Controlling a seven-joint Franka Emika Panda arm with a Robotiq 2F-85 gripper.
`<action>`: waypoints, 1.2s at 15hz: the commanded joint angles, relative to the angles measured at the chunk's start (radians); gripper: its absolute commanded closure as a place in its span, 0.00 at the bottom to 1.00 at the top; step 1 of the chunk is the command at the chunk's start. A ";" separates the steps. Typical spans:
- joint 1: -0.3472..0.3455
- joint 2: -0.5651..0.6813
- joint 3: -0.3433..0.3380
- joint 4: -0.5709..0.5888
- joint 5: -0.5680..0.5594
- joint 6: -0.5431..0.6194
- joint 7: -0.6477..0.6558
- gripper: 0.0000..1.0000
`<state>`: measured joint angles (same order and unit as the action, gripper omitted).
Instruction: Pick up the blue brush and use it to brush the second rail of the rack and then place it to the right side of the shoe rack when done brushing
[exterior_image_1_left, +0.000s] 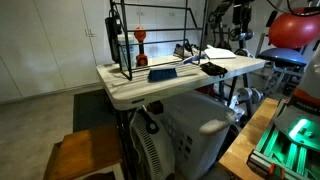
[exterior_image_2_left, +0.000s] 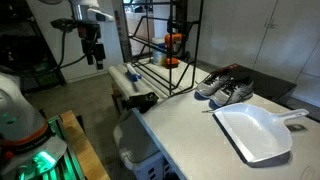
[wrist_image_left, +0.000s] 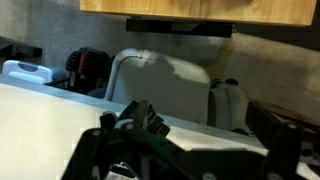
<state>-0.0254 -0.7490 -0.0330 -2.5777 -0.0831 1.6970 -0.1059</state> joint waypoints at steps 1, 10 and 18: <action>0.007 0.001 -0.005 0.002 -0.003 -0.002 0.004 0.00; 0.007 0.001 -0.005 0.002 -0.003 -0.002 0.004 0.00; 0.094 0.050 0.072 0.091 -0.155 -0.100 -0.142 0.00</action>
<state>0.0146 -0.7358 0.0214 -2.5202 -0.1913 1.6391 -0.1896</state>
